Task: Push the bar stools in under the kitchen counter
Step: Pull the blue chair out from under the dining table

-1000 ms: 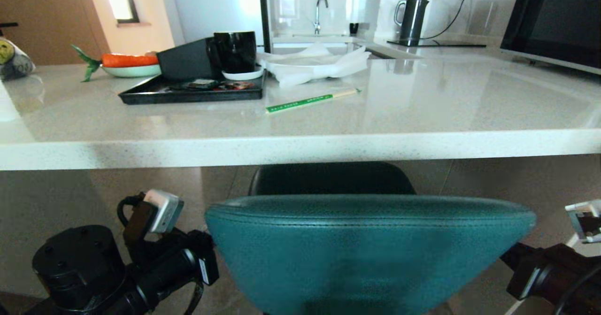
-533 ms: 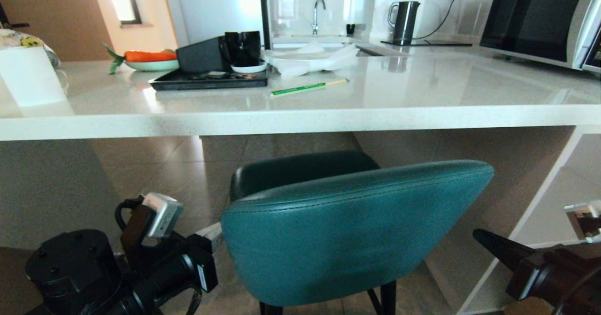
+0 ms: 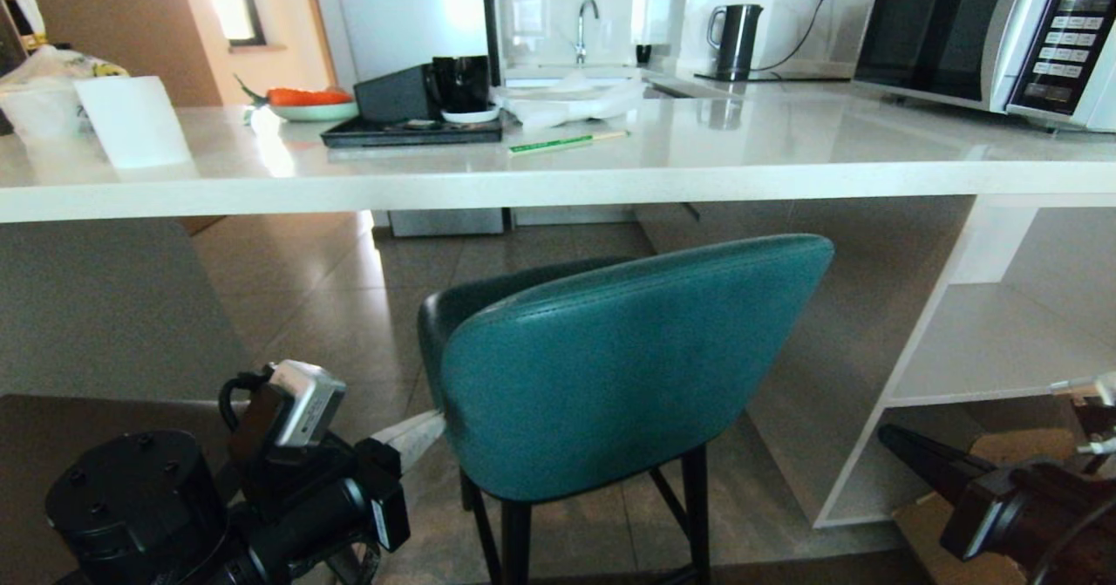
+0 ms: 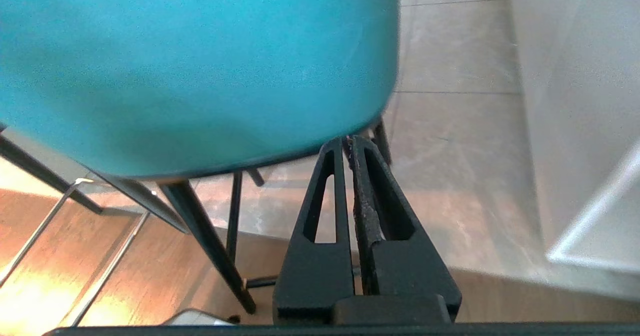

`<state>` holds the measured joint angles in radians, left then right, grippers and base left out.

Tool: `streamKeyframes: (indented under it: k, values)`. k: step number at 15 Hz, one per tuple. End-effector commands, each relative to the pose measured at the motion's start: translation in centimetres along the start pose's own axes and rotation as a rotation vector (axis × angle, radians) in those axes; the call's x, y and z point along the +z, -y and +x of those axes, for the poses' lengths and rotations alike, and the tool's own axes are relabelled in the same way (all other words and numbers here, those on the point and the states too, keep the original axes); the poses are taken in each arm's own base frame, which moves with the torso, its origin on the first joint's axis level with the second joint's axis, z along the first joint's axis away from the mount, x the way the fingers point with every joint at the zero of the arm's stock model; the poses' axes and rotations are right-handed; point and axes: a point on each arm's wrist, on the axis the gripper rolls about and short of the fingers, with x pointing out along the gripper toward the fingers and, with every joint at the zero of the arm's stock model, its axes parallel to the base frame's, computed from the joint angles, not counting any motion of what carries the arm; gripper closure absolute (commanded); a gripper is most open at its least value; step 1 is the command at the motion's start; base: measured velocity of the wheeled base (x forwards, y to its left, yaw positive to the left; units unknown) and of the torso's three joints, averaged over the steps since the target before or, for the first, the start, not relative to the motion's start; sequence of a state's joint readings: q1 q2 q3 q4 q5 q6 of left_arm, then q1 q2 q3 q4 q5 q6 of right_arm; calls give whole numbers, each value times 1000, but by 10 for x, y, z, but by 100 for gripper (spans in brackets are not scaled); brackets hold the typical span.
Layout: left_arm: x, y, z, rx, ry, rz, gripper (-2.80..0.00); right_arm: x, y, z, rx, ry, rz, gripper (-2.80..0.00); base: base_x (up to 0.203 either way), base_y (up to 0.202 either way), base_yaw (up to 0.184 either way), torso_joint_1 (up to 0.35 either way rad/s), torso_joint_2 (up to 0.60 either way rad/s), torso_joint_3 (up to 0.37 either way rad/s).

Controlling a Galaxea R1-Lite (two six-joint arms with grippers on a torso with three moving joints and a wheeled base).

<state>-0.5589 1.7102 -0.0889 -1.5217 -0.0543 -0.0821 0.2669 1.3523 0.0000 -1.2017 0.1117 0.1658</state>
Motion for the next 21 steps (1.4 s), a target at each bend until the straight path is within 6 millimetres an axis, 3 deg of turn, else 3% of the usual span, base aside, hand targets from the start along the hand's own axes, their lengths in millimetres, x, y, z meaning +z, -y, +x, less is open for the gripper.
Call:
streamKeyframes:
  k: [1, 5, 8, 11, 13, 15, 18, 21]
  values:
    - [1, 0, 0, 5, 11, 0, 0, 1, 2, -1, -23, 11, 6, 0, -178, 0, -5, 1, 2, 6]
    - [3, -2, -2, 46, 21, -1, 0, 5, 24, -10, -66, 35, 34, 0, -32, 0, -1, -1, 0, 3]
    - [3, -4, 8, 68, 25, 0, 0, 22, 63, -5, -107, 73, 45, 0, 0, 0, 0, 0, 0, 0]
    - [-1, -7, 23, 183, 18, 0, 0, 32, 100, 26, -30, 55, 25, 0, 0, 0, 0, 0, 0, 0]
    - [-5, -10, 37, 303, 19, 1, 0, 31, 116, 49, 51, 55, -6, 0, 0, 0, 0, 0, 0, 0]
    - [-3, -9, 36, 316, 29, -2, 0, 23, 129, 75, 131, 65, -33, 0, 0, 0, 0, 0, 0, 0]
    - [-4, -10, 31, 345, 24, -3, 0, 2, 129, 114, 244, 41, -20, 0, 0, 0, 0, 0, 0, 0]
    - [-2, -3, 30, 354, 36, -3, 0, 10, 120, 141, 328, 76, -15, 0, 0, 0, 0, 0, 0, 0]
